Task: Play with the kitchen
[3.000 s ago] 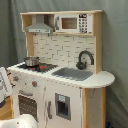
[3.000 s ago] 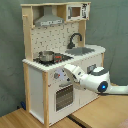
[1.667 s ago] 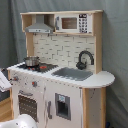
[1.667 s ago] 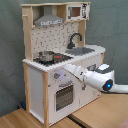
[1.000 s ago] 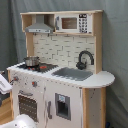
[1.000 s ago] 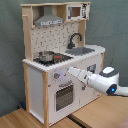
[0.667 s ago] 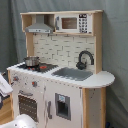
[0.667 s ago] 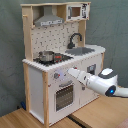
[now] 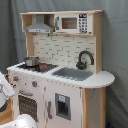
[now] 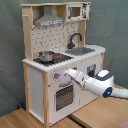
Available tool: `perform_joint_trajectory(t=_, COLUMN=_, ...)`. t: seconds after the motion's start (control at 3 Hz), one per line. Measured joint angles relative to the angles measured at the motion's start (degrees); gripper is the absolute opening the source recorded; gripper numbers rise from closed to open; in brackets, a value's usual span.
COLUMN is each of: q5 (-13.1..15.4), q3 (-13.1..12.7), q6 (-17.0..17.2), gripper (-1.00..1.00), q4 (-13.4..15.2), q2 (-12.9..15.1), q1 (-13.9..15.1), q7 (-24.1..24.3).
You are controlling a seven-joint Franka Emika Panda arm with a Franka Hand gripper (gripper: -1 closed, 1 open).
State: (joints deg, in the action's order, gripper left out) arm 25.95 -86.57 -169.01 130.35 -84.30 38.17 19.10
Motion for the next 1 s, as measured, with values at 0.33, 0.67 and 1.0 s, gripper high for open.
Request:
perform_joint_trajectory(t=0.33, q5=0.0, q3=0.0, q6=-3.4, gripper=1.00, q4=-0.7, q2=-1.0, q1=2.6, q7=4.6)
perform_joint_trajectory(t=0.67, q5=0.0, q3=0.0, q6=-5.5, gripper=1.00, q4=-3.6, q2=-1.1, q1=5.9, q7=8.7)
perform_joint_trajectory(t=1.0, q5=0.0, q3=-0.3, q6=-6.6, gripper=1.00, q4=-6.9, q2=-1.1, q1=8.9, q7=12.7)
